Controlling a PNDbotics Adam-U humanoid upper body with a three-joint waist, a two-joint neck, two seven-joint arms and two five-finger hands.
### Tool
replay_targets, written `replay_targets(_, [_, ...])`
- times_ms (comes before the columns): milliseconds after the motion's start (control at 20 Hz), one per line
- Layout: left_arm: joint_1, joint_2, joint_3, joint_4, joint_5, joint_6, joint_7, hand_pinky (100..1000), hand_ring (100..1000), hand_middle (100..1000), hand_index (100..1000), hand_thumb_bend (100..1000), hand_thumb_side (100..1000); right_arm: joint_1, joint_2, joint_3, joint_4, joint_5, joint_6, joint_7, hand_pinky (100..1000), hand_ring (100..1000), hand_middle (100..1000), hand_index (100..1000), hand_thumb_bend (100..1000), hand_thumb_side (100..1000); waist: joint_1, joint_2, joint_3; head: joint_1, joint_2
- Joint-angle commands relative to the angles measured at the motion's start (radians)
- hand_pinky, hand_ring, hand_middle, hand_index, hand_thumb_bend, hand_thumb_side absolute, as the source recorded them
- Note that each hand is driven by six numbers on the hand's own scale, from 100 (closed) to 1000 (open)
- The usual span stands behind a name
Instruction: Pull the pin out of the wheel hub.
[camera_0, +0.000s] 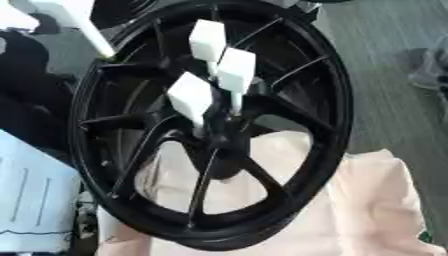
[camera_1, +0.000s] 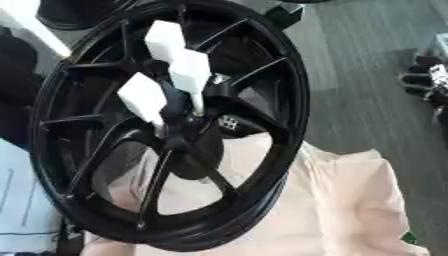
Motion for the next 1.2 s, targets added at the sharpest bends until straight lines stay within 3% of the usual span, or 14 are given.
replay_targets(50, [0.081, 0.085, 0.117, -0.007, 0.021, 0.025, 0.090, 683, 576, 443, 337, 318, 100, -0.003, -0.036, -0.017, -0.021, 0.005, -0.003, -0.009, 784, 750, 705, 786, 100, 701, -0.007, -0.013, 0.003, -0.008, -0.019])
replay_targets(300, [0.278, 0.085, 0.266, 0.077, 0.010, 0.063, 0.236, 675, 572, 449, 353, 285, 100, -0.001, -0.029, -0.028, -0.022, 0.005, -0.005, -0.020, 784, 750, 705, 786, 100, 703, -0.013, -0.002, 0.010, -0.021, -0.032])
replay_targets(550, [0.415, 0.037, 0.354, 0.148, 0.009, 0.069, 0.324, 701, 604, 496, 444, 272, 100, 0.008, -0.025, -0.040, -0.024, 0.007, -0.009, -0.031, 784, 750, 705, 786, 100, 703, -0.017, 0.004, 0.019, -0.035, -0.044])
replay_targets(600, [0.434, 0.027, 0.362, 0.155, 0.015, 0.062, 0.328, 735, 667, 572, 579, 303, 100, 0.009, -0.025, -0.041, -0.024, 0.007, -0.009, -0.032, 784, 750, 705, 786, 100, 703, -0.018, 0.005, 0.021, -0.035, -0.046])
replay_targets(650, [0.451, 0.017, 0.368, 0.160, 0.023, 0.053, 0.330, 750, 696, 608, 649, 323, 100, 0.011, -0.025, -0.042, -0.024, 0.007, -0.010, -0.033, 784, 750, 705, 786, 100, 703, -0.019, 0.005, 0.022, -0.033, -0.048])
replay_targets(700, [0.465, 0.007, 0.374, 0.164, 0.031, 0.043, 0.330, 771, 736, 661, 737, 396, 124, 0.012, -0.025, -0.042, -0.025, 0.008, -0.010, -0.034, 784, 750, 705, 786, 100, 702, -0.020, 0.005, 0.023, -0.028, -0.050])
replay_targets(750, [0.476, -0.004, 0.380, 0.167, 0.041, 0.030, 0.331, 780, 751, 686, 771, 459, 265, 0.012, -0.025, -0.041, -0.025, 0.008, -0.010, -0.034, 784, 750, 705, 786, 100, 701, -0.021, 0.004, 0.024, -0.023, -0.051])
replay_targets(800, [0.486, -0.014, 0.384, 0.171, 0.051, 0.017, 0.331, 793, 774, 723, 817, 567, 467, 0.013, -0.024, -0.042, -0.025, 0.008, -0.010, -0.034, 784, 750, 705, 786, 100, 701, -0.022, 0.004, 0.025, -0.019, -0.052])
replay_targets(850, [0.495, -0.021, 0.386, 0.175, 0.058, 0.006, 0.330, 798, 785, 739, 835, 614, 540, 0.013, -0.024, -0.042, -0.025, 0.008, -0.010, -0.034, 784, 750, 705, 786, 100, 702, -0.023, 0.004, 0.025, -0.017, -0.054])
replay_targets(950, [0.506, -0.029, 0.387, 0.182, 0.065, -0.013, 0.321, 800, 792, 748, 851, 638, 601, 0.014, -0.023, -0.042, -0.024, 0.008, -0.010, -0.034, 784, 750, 705, 786, 100, 704, -0.023, 0.004, 0.026, -0.015, -0.054])
replay_targets(1100, [0.513, -0.036, 0.393, 0.188, 0.067, -0.026, 0.319, 800, 794, 752, 855, 639, 614, 0.015, -0.023, -0.041, -0.023, 0.008, -0.010, -0.033, 785, 750, 705, 786, 100, 703, -0.023, 0.003, 0.027, -0.016, -0.051])
replay_targets(1200, [0.512, -0.041, 0.396, 0.190, 0.072, -0.027, 0.324, 795, 794, 753, 853, 598, 639, 0.015, -0.023, -0.041, -0.023, 0.008, -0.010, -0.033, 785, 750, 705, 786, 100, 704, -0.023, 0.003, 0.027, -0.016, -0.050])
